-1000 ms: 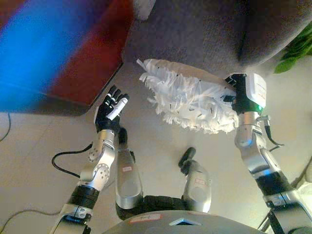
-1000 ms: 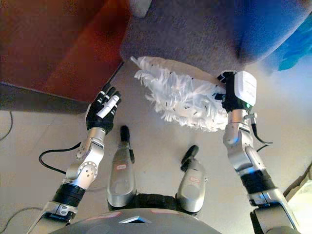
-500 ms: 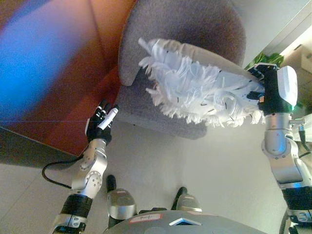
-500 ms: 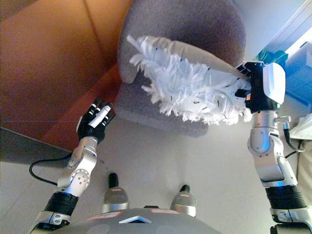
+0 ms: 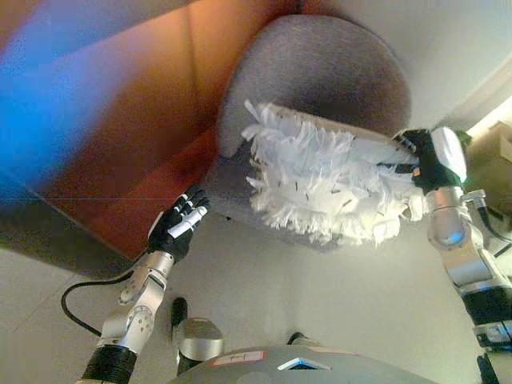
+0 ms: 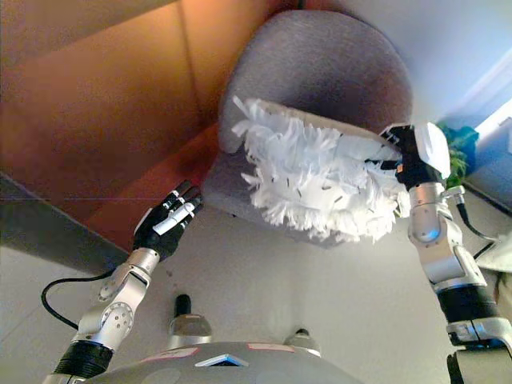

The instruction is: Pick up the pillow and put it on the sofa.

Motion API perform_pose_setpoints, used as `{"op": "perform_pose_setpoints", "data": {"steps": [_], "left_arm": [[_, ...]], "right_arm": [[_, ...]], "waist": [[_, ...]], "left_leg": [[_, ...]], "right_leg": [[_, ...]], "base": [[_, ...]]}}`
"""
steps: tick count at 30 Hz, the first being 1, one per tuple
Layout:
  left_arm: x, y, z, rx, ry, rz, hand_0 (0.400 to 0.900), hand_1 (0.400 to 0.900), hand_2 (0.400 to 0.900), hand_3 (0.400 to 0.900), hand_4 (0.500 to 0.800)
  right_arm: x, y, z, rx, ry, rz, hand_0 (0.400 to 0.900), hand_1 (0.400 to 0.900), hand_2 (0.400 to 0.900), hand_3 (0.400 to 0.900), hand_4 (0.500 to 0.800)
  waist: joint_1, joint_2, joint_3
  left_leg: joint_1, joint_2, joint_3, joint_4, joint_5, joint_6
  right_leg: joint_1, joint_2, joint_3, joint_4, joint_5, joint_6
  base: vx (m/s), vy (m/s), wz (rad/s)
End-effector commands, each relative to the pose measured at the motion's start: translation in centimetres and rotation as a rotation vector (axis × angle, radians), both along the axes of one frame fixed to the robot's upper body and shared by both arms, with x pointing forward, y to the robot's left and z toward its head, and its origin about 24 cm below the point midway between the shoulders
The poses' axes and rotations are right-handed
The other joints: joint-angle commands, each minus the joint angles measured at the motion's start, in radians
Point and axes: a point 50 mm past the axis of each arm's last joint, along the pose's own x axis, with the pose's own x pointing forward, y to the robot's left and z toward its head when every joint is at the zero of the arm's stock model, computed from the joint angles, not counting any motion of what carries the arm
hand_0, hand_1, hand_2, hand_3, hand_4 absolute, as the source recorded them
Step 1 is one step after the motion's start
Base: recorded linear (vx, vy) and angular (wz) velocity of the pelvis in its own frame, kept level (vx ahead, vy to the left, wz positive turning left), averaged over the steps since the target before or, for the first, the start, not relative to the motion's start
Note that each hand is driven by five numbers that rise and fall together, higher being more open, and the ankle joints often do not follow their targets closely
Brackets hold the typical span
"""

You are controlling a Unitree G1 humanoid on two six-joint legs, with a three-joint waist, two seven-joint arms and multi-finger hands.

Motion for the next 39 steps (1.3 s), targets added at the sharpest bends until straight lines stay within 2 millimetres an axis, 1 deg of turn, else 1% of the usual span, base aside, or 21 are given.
{"op": "perform_pose_setpoints", "data": {"steps": [1,6,7,10,11,12,14,18,20,24,26,27,28,30,33,34,35,36,37,38,39], "left_arm": [[2.7,-1.7,6.1,-0.021,-0.277,-0.194,0.9,0.9,0.9,0.9,0.8],[3.6,-1.5,7.8,0.017,-0.334,-0.253,0.9,0.9,0.9,0.9,0.8],[3.7,-1.4,8.1,0.033,-0.345,-0.251,0.9,0.9,0.9,0.9,0.8],[4.1,-1.0,8.9,0.064,-0.367,-0.254,0.9,0.9,0.9,0.9,0.8],[4.2,-0.9,9.2,0.086,-0.379,-0.261,0.9,0.9,0.9,0.9,0.8],[4.2,-0.7,9.3,0.098,-0.383,-0.263,0.9,0.9,0.9,0.9,0.8],[4.2,-0.5,9.5,0.11,-0.382,-0.255,0.9,0.9,0.9,0.9,0.8],[3.8,-0.2,9.4,0.129,-0.384,-0.264,0.9,0.9,0.9,0.9,0.8],[3.5,-0.2,9.0,0.125,-0.371,-0.256,0.9,0.9,0.9,0.9,0.8],[3.2,0.0,8.3,0.149,-0.335,-0.228,0.9,0.9,0.9,0.9,0.8],[2.9,0.0,7.7,0.166,-0.306,-0.204,0.9,0.9,0.9,0.9,0.8],[2.9,0.0,7.6,0.168,-0.299,-0.199,0.9,0.9,0.9,0.9,0.8],[2.7,0.1,7.0,0.194,-0.274,-0.176,0.9,0.9,0.9,0.9,0.8],[2.6,0.1,6.5,0.201,-0.256,-0.154,0.9,0.9,0.9,0.9,0.8],[2.7,-0.1,5.9,0.214,-0.244,-0.128,0.9,0.9,0.9,0.9,0.8],[2.7,-0.2,5.8,0.203,-0.245,-0.121,0.9,0.9,0.9,0.9,0.8],[2.7,-0.2,5.7,0.201,-0.244,-0.12,0.9,0.9,0.9,0.9,0.8],[2.9,-0.2,5.5,0.2,-0.249,-0.102,0.9,0.9,0.9,0.9,0.8],[3.0,-0.2,5.5,0.196,-0.255,-0.094,0.9,0.9,0.9,0.9,0.8],[3.0,-0.3,5.4,0.196,-0.254,-0.095,0.9,0.9,0.9,0.9,0.8],[3.1,-0.4,5.3,0.195,-0.255,-0.085,0.9,0.9,0.9,0.9,0.8]], "right_arm": [[4.6,-1.9,16.8,0.03,-0.656,-0.146,0.4,0.4,0.4,0.4,0.5],[5.7,-3.6,18.3,0.04,-0.653,-0.267,0.4,0.4,0.4,0.4,0.5],[5.8,-3.8,18.6,0.04,-0.651,-0.287,0.4,0.4,0.4,0.4,0.5],[6.0,-5.1,18.9,0.084,-0.646,-0.379,0.4,0.4,0.4,0.4,0.5],[5.9,-5.7,18.8,0.103,-0.649,-0.431,0.71,0.71,0.71,0.71,0.686],[5.8,-6.5,18.7,0.125,-0.622,-0.474,0.9,0.9,0.9,0.9,0.8],[5.6,-7.8,17.9,0.147,-0.569,-0.565,0.9,0.9,0.9,0.9,0.8],[5.5,-7.8,18.0,0.159,-0.601,-0.617,0.9,0.9,0.9,0.9,0.8],[5.8,-7.2,18.0,0.171,-0.621,-0.609,0.9,0.9,0.9,0.9,0.8],[6.1,-5.9,17.5,0.208,-0.649,-0.534,0.9,0.9,0.9,0.9,0.8],[6.1,-5.3,17.0,0.274,-0.658,-0.489,0.9,0.9,0.9,0.9,0.8],[6.0,-5.3,16.8,0.291,-0.663,-0.482,0.9,0.9,0.9,0.9,0.8],[5.8,-4.8,15.8,0.35,-0.671,-0.444,0.9,0.9,0.9,0.9,0.8],[5.8,-3.9,14.7,0.382,-0.651,-0.395,0.9,0.9,0.9,0.9,0.8],[5.7,-1.4,12.7,0.413,-0.587,-0.273,0.9,0.9,0.9,0.9,0.8],[5.5,-0.5,12.0,0.447,-0.575,-0.231,0.9,0.9,0.9,0.9,0.8],[5.3,-0.2,11.6,0.463,-0.566,-0.214,0.9,0.9,0.9,0.9,0.8],[4.9,0.8,10.4,0.495,-0.532,-0.163,0.9,0.9,0.9,0.9,0.8],[4.3,1.3,9.4,0.519,-0.515,-0.127,0.9,0.9,0.9,0.9,0.8],[4.2,1.3,9.4,0.519,-0.514,-0.129,0.9,0.9,0.9,0.9,0.8],[3.4,1.7,8.1,0.546,-0.483,-0.091,0.9,0.9,0.9,0.9,0.8]], "waist": [[0.111,-0.002,-0.014],[0.16,-0.006,0.041],[0.166,-0.003,0.047],[0.185,-0.001,0.075],[0.194,-0.001,0.086],[0.199,0.0,0.092],[0.212,-0.001,0.106],[0.215,0.006,0.11],[0.21,0.012,0.098],[0.192,0.009,0.074],[0.174,0.007,0.053],[0.173,0.003,0.053],[0.153,0.002,0.033],[0.136,0.004,0.019],[0.09,0.018,0.005],[0.072,0.024,0.002],[0.065,0.025,0.0],[0.038,0.034,-0.003],[0.018,0.039,-0.006],[0.02,0.038,-0.007],[-0.005,0.042,-0.011]], "left_leg": [[-0.004,0.0,-0.012,-0.004,-0.069,0.061],[-0.082,0.017,-0.054,-0.005,-0.05,0.053],[-0.085,0.03,-0.065,-0.005,-0.064,0.043],[-0.12,0.048,-0.076,-0.004,-0.055,0.038],[-0.133,0.055,-0.08,-0.004,-0.051,0.035],[-0.144,0.062,-0.081,-0.003,-0.047,0.032],[-0.161,0.074,-0.086,-0.003,-0.037,0.028],[-0.153,0.088,-0.08,-0.004,-0.027,0.026],[-0.136,0.094,-0.067,-0.004,-0.026,0.024],[-0.092,0.098,-0.047,-0.002,-0.032,0.026],[-0.056,0.097,-0.028,-0.001,-0.038,0.029],[-0.057,0.089,-0.016,0.0,-0.023,0.038],[-0.03,0.083,0.0,0.001,-0.029,0.042],[-0.002,0.076,0.016,0.004,-0.037,0.046],[0.06,0.062,0.053,0.008,-0.051,0.06],[0.077,0.057,0.064,0.01,-0.055,0.065],[0.084,0.054,0.07,0.013,-0.058,0.068],[0.098,0.051,0.084,0.019,-0.062,0.073],[0.109,0.046,0.093,0.024,-0.067,0.077],[0.109,0.046,0.093,0.024,-0.068,0.077],[0.12,0.04,0.105,0.026,-0.073,0.082]], "right_leg": [[-0.058,-0.042,-0.065,0.0,0.125,-0.01],[-0.095,-0.036,-0.086,-0.005,0.128,-0.002],[-0.092,-0.026,-0.074,-0.009,0.117,0.013],[-0.11,-0.027,-0.086,-0.008,0.119,0.015],[-0.116,-0.026,-0.091,-0.009,0.118,0.016],[-0.12,-0.026,-0.095,-0.01,0.119,0.017],[-0.122,-0.022,-0.099,-0.013,0.116,0.019],[-0.105,-0.013,-0.103,-0.017,0.107,0.019],[-0.09,-0.01,-0.097,-0.018,0.099,0.019],[-0.063,-0.01,-0.083,-0.018,0.094,0.02],[-0.044,-0.013,-0.075,-0.018,0.094,0.021],[-0.046,-0.022,-0.087,-0.02,0.109,0.013],[-0.035,-0.027,-0.083,-0.02,0.11,0.013],[-0.024,-0.034,-0.075,-0.017,0.112,0.012],[-0.011,-0.047,-0.052,-0.011,0.116,0.004],[-0.009,-0.051,-0.04,-0.01,0.119,0.002],[-0.009,-0.052,-0.034,-0.009,0.12,0.001],[-0.011,-0.056,-0.02,-0.006,0.124,-0.003],[-0.014,-0.058,-0.008,-0.003,0.129,-0.006],[-0.014,-0.058,-0.008,-0.003,0.129,-0.006],[-0.022,-0.061,0.008,0.003,0.137,-0.007]], "base": [[-0.07,-0.184,0.2],[-0.07,-0.179,0.15],[0.0,-0.165,0.07],[-0.07,-0.181,0.08],[-0.08,-0.177,0.09],[-0.08,-0.176,0.08],[-0.06,-0.144,0.03],[-0.01,-0.033,0.01],[0.04,0.056,-0.06],[0.07,0.057,-0.11],[0.07,0.098,-0.13],[0.03,0.13,-0.17],[0.01,0.131,-0.16],[0.04,0.135,-0.2],[-0.03,0.17,-0.28],[-0.05,0.125,-0.28],[-0.08,0.131,-0.31],[-0.09,0.11,-0.28],[-0.07,0.088,-0.23],[-0.08,0.062,-0.2],[-0.08,0.049,-0.17]]}}
